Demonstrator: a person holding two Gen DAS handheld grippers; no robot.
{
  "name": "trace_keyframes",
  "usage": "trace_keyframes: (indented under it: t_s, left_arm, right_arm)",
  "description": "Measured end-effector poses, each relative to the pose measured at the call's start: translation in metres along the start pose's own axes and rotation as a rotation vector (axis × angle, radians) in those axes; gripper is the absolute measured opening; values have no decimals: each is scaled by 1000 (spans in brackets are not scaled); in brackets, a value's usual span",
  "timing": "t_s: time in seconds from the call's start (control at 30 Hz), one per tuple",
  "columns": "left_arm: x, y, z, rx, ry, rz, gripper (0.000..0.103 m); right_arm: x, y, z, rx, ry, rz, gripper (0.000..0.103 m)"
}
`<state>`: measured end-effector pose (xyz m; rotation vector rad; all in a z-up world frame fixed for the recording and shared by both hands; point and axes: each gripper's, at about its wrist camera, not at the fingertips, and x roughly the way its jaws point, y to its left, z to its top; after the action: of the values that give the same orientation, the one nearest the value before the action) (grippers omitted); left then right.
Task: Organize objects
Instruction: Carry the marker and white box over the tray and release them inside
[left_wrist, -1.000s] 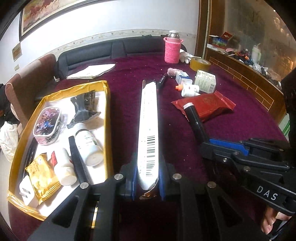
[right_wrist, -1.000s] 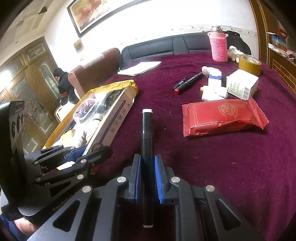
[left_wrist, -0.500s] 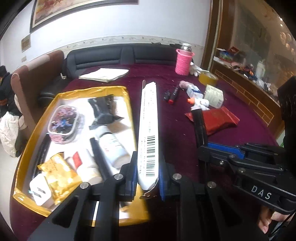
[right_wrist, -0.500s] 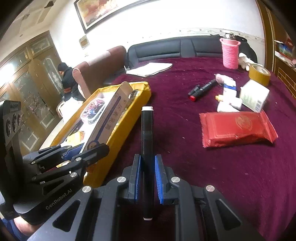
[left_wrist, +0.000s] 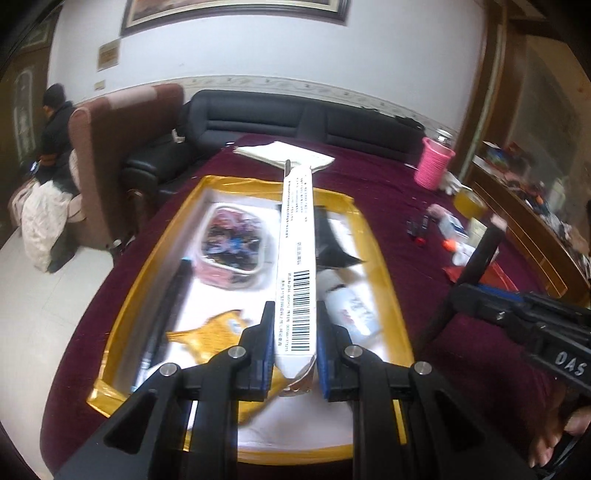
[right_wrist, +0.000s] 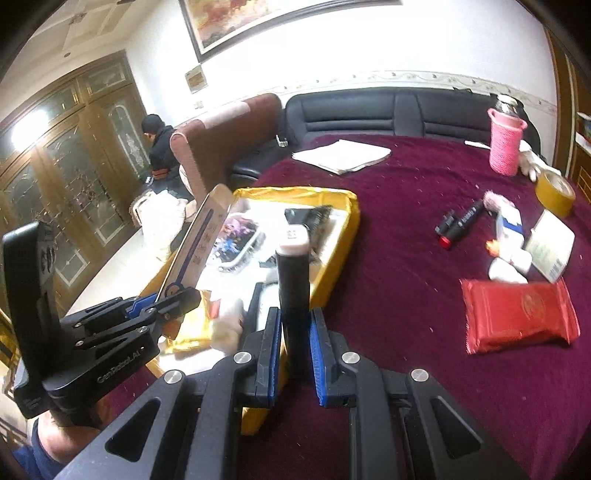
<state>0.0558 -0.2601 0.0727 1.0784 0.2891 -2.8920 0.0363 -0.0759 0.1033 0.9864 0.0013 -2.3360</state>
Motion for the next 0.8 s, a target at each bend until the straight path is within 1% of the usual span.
trace_keyframes:
  t_s: [0.17,0.3,0.37,0.43,0.5,0.63,0.67,0.8]
  left_arm:
    - [9,13,-1,-23,18,9,18]
    - [14,14,-3,-25,31,1,18]
    - [19,15,-3,-27,51,-4,18]
    - [27,18,-3,-52,85,-36,18]
    - [33,20,-4,-60,103,-34,18]
    - [40,22,-5,-70,124,-35,18]
    - [41,22,-4,-69,124,-34,18]
    - [43,19,-3,-59,125,-31,18]
  right_arm:
    - [5,16,12,-30,-14,4,17]
    - [17,24,24,-39,-12,9,17]
    - [31,23,28,-21,14,28,17]
    - [45,21,30,6,46,51,17]
    - [59,20,31,31,76,67,17]
    - [83,19,32,57,113,59,16]
    - [88,17,31,64,120,60,14]
    - [102,16,34,79,136,56,14]
